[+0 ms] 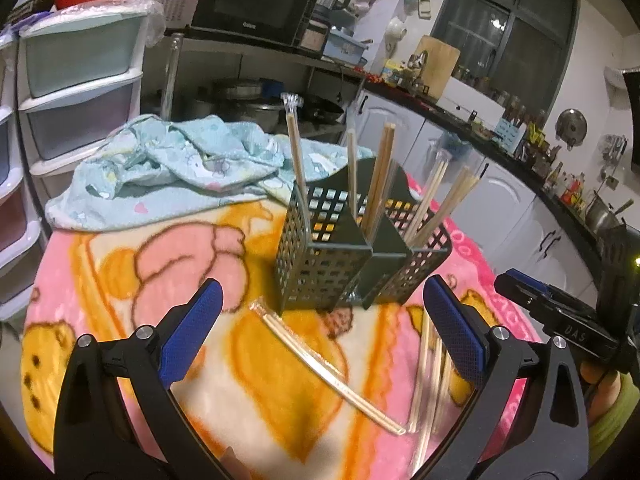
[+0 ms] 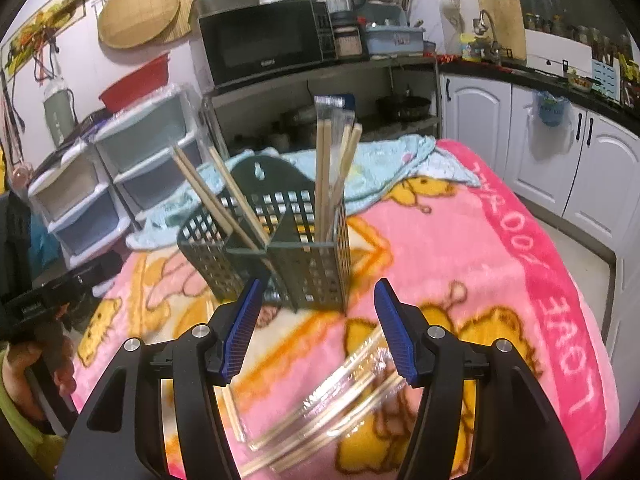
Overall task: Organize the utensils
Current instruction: 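Lower both tools toward the remaining wrapped chopsticks on the blanket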
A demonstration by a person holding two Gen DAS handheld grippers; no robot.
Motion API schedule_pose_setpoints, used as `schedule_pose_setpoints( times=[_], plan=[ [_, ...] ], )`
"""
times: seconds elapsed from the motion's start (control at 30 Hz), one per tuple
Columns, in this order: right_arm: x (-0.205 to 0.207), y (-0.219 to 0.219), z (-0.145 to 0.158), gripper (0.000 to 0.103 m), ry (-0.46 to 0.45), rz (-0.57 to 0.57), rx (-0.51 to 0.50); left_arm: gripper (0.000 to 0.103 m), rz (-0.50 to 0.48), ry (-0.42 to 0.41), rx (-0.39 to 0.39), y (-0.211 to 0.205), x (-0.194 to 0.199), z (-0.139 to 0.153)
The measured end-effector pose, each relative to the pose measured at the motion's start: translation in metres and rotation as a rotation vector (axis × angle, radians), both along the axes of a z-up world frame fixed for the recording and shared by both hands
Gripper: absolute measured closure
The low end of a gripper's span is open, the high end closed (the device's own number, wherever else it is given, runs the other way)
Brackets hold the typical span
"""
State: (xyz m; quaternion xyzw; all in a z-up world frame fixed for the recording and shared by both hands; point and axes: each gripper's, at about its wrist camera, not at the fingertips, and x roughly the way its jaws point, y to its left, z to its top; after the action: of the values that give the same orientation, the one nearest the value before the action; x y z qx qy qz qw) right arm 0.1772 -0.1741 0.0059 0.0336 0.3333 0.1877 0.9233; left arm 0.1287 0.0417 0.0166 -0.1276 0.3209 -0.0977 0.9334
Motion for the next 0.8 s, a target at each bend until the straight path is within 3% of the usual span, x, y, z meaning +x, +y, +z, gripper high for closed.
schedule_pose_setpoints(
  times=[0.8],
  plan=[
    [-0.002, -0.005, -0.058, 0.047, 0.143, 0.042, -0.135, 0.011, -0.049, 0.146, 0.027, -0.017, 0.011, -0.057]
  ],
)
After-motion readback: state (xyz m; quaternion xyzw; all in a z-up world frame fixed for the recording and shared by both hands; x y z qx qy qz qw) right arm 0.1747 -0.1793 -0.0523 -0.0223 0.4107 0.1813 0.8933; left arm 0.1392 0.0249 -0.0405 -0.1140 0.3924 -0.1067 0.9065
